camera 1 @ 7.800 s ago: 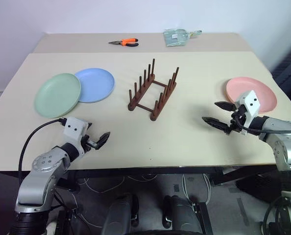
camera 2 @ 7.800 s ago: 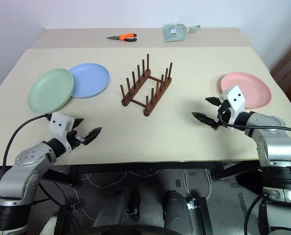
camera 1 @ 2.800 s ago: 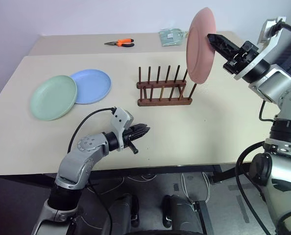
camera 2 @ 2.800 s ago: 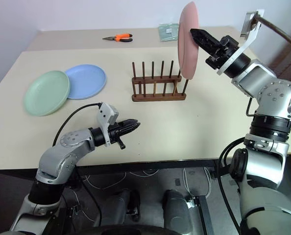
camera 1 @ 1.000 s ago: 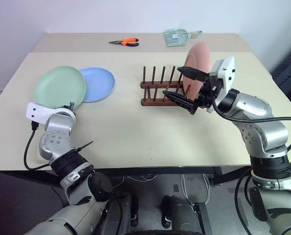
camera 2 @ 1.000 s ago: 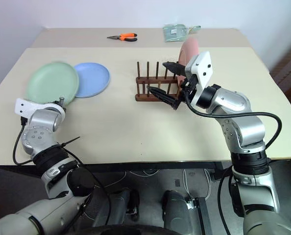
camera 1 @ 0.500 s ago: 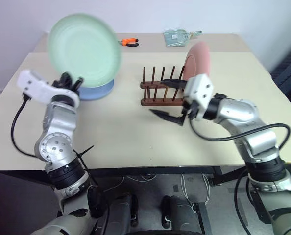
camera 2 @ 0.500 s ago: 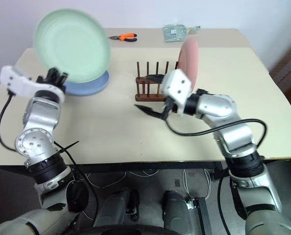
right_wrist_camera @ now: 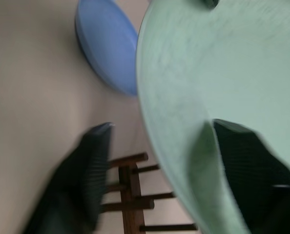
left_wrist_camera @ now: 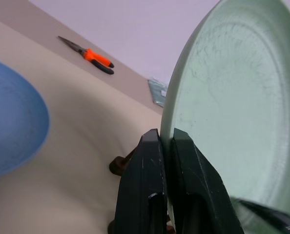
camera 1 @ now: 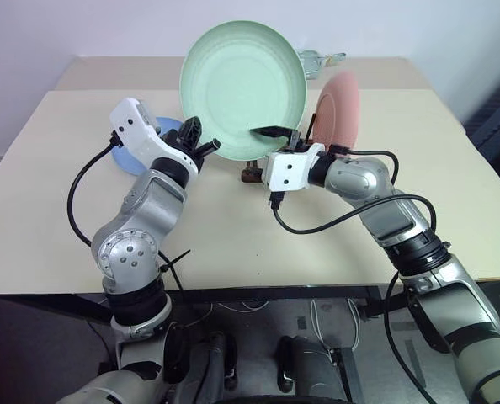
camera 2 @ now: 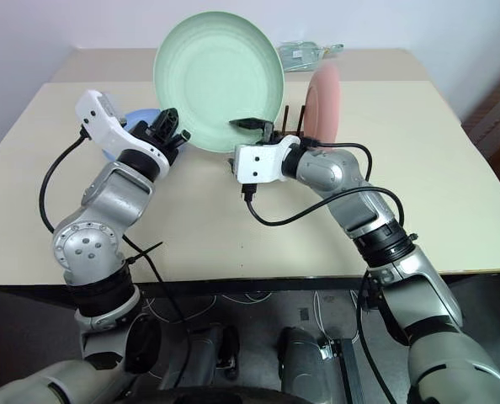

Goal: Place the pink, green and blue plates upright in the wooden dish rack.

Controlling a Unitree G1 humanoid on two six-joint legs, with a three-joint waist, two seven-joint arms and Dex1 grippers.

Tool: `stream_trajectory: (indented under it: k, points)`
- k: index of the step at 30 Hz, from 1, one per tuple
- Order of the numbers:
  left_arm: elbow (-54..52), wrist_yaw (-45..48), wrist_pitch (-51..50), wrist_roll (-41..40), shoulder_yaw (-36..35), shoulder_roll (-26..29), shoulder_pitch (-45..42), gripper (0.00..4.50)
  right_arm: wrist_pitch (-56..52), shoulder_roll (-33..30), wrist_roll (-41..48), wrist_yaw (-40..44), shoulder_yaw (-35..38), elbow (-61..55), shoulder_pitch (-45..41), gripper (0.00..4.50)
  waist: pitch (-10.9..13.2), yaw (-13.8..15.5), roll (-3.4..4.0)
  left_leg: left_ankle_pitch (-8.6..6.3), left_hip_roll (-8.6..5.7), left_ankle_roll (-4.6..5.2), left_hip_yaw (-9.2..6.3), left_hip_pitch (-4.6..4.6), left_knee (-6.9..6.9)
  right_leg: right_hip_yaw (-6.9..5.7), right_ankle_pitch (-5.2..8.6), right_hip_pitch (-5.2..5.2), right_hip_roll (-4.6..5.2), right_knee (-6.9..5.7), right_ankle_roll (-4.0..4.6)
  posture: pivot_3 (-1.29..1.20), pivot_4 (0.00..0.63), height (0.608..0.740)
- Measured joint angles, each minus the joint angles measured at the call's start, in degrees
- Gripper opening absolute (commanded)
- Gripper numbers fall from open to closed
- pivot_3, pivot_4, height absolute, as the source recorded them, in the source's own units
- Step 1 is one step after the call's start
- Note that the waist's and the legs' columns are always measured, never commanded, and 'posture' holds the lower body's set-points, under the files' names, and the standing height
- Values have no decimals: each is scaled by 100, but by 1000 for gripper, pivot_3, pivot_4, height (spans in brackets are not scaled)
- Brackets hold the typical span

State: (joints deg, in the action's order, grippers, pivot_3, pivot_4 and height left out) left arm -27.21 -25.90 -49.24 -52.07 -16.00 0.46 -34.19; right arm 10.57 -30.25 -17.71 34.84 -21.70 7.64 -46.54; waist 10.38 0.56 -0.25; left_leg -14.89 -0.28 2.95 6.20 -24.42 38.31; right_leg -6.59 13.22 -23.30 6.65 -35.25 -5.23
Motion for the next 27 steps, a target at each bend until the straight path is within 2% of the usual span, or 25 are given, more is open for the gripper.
stream_trajectory:
  k: [4,5,6,9,11,13,14,15,17,20,23,27]
  points:
    - [1,-8,2,-111,-47,3,0,0,215,3,-176,-79,10,59,-2,308,0,-7,0,0,0,0,-1,0,0,0,0,0,-2,0,0,0,150,740]
    - [2,-5,94,-185,-89,-40,-11,697,299,3,-236,-64,-13,68,-1,0,0,-9,0,0,0,0,-1,0,0,0,0,0,-1,0,0,0,150,740]
    - [5,-6,156,-252,-144,-81,-33,1002,368,28,-239,-57,-36,65,0,0,0,-11,0,0,1,0,-1,1,0,0,0,0,-1,0,0,0,150,740]
    - [140,-24,517,-520,-450,-87,-144,2456,376,110,-200,-80,46,73,-1,0,1,-11,0,1,1,-2,-2,0,1,0,0,0,-2,-1,0,0,150,740]
    - [425,-112,1011,-462,-914,145,-463,2456,306,230,101,-64,236,-9,37,0,1,-23,0,2,3,-4,-3,1,0,0,0,0,-9,0,1,0,150,740]
    - [617,-58,1315,-180,-1166,639,-558,2456,87,354,592,-4,530,-244,110,0,1,-51,1,3,4,-5,-3,3,-9,1,0,0,-13,1,2,0,150,740]
    - [742,205,1353,228,-1042,1252,-348,2456,-298,538,1129,44,834,-515,163,0,2,-79,2,5,4,-8,-2,3,-15,-1,1,-1,-16,-1,2,0,150,740]
    - [810,387,1368,494,-933,1543,-203,2456,-542,607,1463,62,1009,-696,185,0,2,-98,6,5,4,-8,-2,2,-18,-1,1,-3,-17,-8,2,0,150,740]
    - [910,1043,1406,1139,-399,2190,298,2456,-1693,942,2603,12,1601,-1246,184,0,1,-89,6,5,2,-8,-6,1,-19,-4,1,4,-16,-8,2,0,150,740]
    - [1040,1925,1419,1552,334,2363,986,2456,-3500,1261,4309,-464,2515,-1808,118,0,-1,-28,6,-3,0,-19,-7,2,-17,-2,0,2,-10,-4,3,0,150,740]
    - [1048,2837,1452,1690,913,2472,1616,2456,-4788,1285,5433,-874,3146,-1887,94,0,0,-39,8,-7,1,-27,-5,-3,-21,3,1,-17,-3,-1,6,0,150,740]
    - [1024,3649,1484,1786,1324,2493,2026,2456,-5829,1351,6406,-1379,3615,-1798,27,0,3,-125,14,0,4,-23,0,-6,-30,5,4,-29,6,-10,12,0,150,740]
